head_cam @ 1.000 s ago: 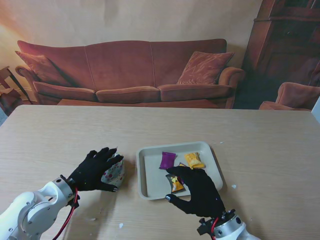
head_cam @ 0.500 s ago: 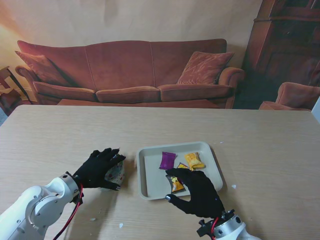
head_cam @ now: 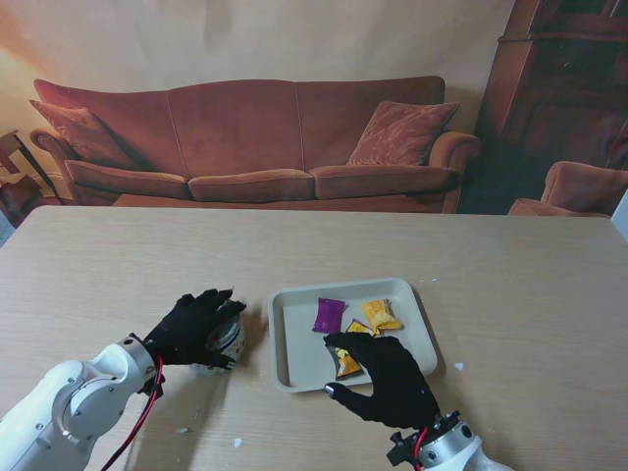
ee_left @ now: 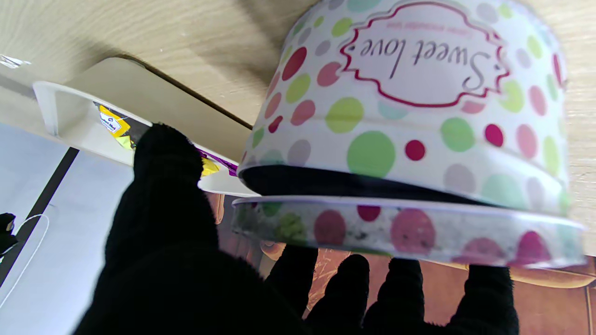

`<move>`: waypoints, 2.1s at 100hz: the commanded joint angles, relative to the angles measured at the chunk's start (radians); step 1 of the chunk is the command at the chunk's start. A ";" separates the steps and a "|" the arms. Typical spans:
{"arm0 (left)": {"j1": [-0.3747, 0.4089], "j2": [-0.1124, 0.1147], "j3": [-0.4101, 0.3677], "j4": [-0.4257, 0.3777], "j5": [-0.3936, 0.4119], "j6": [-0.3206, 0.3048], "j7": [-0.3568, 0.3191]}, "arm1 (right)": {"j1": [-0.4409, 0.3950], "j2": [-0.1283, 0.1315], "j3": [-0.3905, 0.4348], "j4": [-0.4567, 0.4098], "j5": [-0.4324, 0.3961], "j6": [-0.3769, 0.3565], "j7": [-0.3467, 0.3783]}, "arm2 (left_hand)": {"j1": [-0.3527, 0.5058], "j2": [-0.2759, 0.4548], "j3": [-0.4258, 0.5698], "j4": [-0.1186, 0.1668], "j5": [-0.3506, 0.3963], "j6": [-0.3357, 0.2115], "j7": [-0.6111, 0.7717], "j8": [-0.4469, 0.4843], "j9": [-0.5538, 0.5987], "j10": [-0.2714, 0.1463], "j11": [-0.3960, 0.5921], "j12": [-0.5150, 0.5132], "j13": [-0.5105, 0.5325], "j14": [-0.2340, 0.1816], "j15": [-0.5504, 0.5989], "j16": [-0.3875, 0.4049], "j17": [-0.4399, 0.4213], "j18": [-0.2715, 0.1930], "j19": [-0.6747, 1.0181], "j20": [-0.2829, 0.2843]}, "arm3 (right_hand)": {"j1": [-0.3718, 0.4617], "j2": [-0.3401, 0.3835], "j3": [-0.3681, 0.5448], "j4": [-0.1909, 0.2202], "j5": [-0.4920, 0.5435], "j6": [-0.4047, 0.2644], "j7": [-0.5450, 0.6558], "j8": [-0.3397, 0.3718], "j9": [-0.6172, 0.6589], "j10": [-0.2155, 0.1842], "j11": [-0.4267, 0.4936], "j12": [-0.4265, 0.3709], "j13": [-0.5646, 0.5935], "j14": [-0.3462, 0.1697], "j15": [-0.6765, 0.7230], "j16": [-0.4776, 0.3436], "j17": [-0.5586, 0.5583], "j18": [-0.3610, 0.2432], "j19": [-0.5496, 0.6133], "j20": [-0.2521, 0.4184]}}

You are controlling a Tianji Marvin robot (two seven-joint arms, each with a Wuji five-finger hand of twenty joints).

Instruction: Pour cookies into a cookie box

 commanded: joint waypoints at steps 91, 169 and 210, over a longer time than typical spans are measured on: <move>0.001 -0.003 0.009 0.032 -0.038 -0.016 -0.006 | -0.004 -0.003 -0.004 -0.003 -0.006 0.009 0.014 | 0.036 -0.049 0.057 -0.005 0.037 -0.041 0.056 0.061 0.008 -0.003 0.021 0.114 0.071 0.006 0.126 0.216 0.040 -0.008 0.555 0.208 | 0.013 0.027 -0.001 -0.013 0.044 -0.007 0.034 0.000 0.028 -0.008 -0.012 -0.003 0.013 -0.005 0.012 0.010 -0.006 0.004 0.017 -0.010; 0.008 -0.015 0.003 0.032 -0.010 -0.047 0.097 | -0.004 -0.001 -0.003 -0.004 -0.013 0.016 0.019 | 0.006 -0.126 0.249 -0.021 0.095 0.024 0.082 0.042 0.039 0.007 0.029 0.136 0.098 0.018 0.231 0.324 0.069 -0.069 0.717 0.278 | 0.016 0.025 0.009 -0.013 0.066 -0.008 0.029 0.004 0.031 -0.008 -0.011 -0.002 0.012 -0.006 0.014 0.009 -0.006 0.002 0.017 -0.012; 0.011 -0.016 -0.007 0.026 -0.006 -0.066 0.108 | -0.005 0.001 -0.002 -0.005 -0.016 0.020 0.029 | -0.029 -0.091 0.201 -0.026 0.088 0.019 0.071 0.034 0.032 -0.003 0.017 0.093 0.017 0.002 0.064 0.125 -0.041 -0.019 0.328 0.047 | 0.014 0.027 0.009 -0.014 0.071 -0.009 0.028 0.006 0.034 -0.008 -0.011 -0.002 0.011 -0.008 0.013 0.009 -0.007 0.002 0.017 -0.012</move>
